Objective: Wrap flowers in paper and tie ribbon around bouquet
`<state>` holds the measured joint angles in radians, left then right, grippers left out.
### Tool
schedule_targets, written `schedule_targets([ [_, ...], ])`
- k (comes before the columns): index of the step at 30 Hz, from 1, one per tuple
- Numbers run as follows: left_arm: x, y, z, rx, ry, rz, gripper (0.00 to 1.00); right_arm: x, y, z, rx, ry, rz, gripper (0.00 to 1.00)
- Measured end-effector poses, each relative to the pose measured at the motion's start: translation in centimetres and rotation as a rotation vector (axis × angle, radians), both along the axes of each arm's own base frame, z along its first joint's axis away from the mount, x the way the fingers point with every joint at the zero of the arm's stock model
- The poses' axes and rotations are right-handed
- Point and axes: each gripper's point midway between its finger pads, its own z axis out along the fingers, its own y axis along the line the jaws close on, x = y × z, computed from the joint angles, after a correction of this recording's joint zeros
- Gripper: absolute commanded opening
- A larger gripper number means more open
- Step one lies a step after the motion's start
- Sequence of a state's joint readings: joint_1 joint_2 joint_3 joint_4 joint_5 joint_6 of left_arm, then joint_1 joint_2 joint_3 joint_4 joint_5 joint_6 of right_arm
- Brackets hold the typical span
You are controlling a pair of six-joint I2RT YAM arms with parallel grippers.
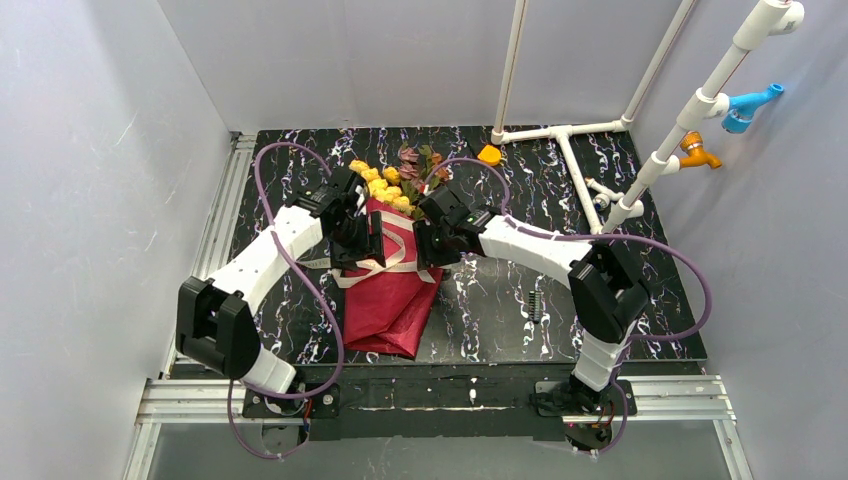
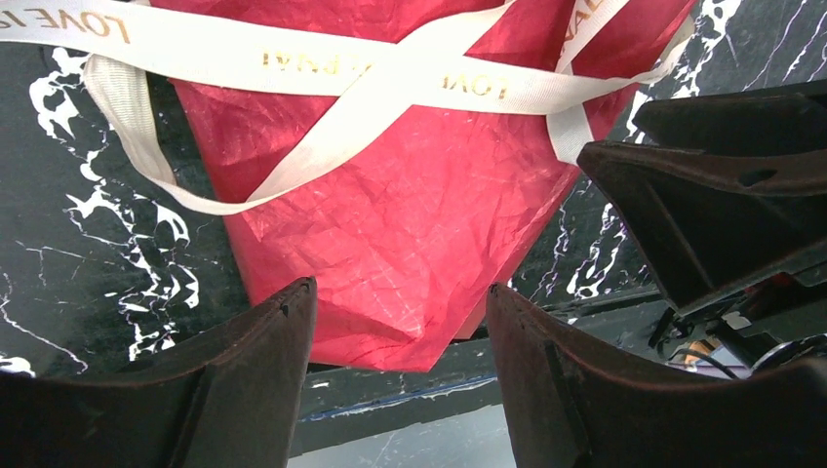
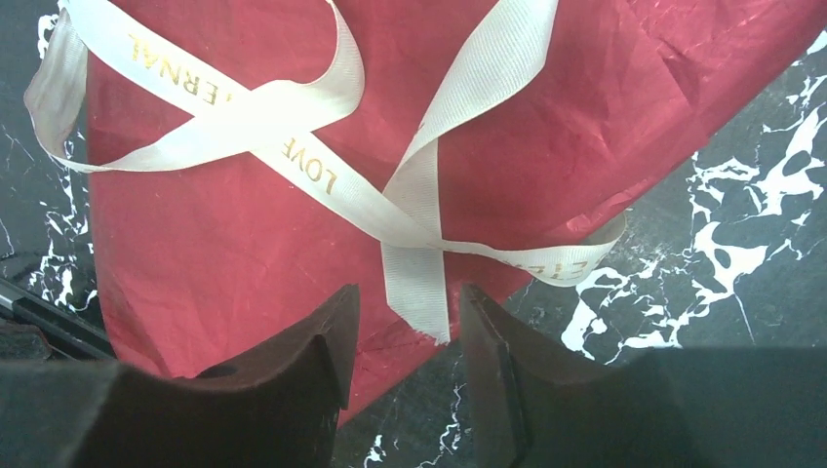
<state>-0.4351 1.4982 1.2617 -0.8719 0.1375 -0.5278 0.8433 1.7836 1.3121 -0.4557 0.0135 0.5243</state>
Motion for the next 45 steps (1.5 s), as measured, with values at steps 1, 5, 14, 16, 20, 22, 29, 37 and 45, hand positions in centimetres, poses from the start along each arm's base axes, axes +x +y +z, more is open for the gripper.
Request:
schedule_targets([
  [1,-0.1,0.1,0.0,0.001,-0.004,-0.003,0.63,0.0,0.1,0.2,-0.002,-0.006,-0.006,0.51],
  [5,-0.5,0.8,0.5,0.021,-0.028,-0.024,0.63,-0.5,0.2,0.5,-0.035,-0.015,-0.018,0.53],
  [14,-2.9,3.6,2.0,0.066,-0.128,-0.078,0.63,-0.8,1.3,-0.8,-0.145,-0.039,-0.011,0.53],
  [16,-3.5,4.1,2.1,0.075,-0.142,-0.089,0.63,-1.1,1.0,-2.0,-0.190,-0.027,-0.009,0.52],
  [20,-4.5,5.0,1.5,0.096,-0.152,-0.106,0.63,-1.5,-0.2,-3.7,-0.282,-0.015,-0.013,0.52],
  [22,-5.0,5.3,0.9,0.107,-0.140,-0.112,0.63,-1.5,-0.8,-3.8,-0.311,-0.022,-0.017,0.51],
  [29,-5.9,5.9,-0.8,0.129,-0.101,-0.123,0.62,-1.1,-1.1,-3.4,-0.333,-0.046,-0.024,0.38],
  [37,-5.4,6.1,-0.9,0.147,-0.122,-0.121,0.62,-1.1,-1.0,-4.3,-0.347,-0.037,-0.013,0.29],
  [45,-5.3,6.4,-1.0,0.157,-0.125,-0.113,0.62,-1.0,-1.4,-4.7,-0.366,-0.049,-0.003,0.44],
])
